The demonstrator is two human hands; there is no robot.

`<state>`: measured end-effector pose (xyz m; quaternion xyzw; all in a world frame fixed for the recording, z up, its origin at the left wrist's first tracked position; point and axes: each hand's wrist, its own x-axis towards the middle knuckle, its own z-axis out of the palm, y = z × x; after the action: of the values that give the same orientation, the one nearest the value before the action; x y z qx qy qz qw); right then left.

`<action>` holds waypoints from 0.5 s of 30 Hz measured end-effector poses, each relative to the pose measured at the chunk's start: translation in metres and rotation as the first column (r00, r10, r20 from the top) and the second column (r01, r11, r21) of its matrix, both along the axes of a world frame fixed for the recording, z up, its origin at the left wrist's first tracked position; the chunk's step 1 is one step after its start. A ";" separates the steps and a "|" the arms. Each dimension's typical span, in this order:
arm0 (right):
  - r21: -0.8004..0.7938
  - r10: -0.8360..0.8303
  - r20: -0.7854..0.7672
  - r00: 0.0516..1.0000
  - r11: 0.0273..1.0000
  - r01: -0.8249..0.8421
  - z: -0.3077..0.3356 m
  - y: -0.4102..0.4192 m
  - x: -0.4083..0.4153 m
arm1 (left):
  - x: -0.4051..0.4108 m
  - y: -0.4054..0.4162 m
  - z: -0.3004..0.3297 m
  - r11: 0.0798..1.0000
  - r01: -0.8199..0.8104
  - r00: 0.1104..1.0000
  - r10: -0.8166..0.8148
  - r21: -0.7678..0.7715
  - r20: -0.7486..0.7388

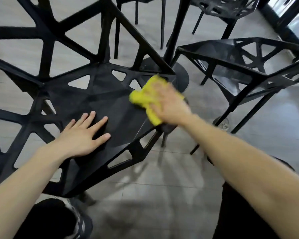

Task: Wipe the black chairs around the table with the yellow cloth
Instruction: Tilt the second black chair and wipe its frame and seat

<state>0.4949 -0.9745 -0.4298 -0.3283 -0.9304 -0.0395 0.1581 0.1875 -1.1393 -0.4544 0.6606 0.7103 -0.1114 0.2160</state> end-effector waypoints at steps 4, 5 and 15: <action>-0.042 -0.373 -0.071 0.925 0.928 0.371 -0.012 0.021 -0.004 | 0.005 0.001 0.000 1.000 -0.016 1.000 0.017 -0.017 0.017; -0.118 -0.422 -0.150 0.894 0.906 0.407 -0.016 -0.007 -0.021 | 0.005 0.002 0.001 0.999 -0.011 1.000 0.011 -0.030 0.013; -0.157 -0.090 -0.195 0.977 0.986 0.060 -0.023 -0.069 0.000 | 0.005 0.003 0.005 1.000 -0.012 0.999 0.013 -0.025 0.043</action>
<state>0.4950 -1.0433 -0.4525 -0.3766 -0.8969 0.0580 0.2245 0.1929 -1.1363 -0.4495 0.6557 0.7082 -0.1045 0.2400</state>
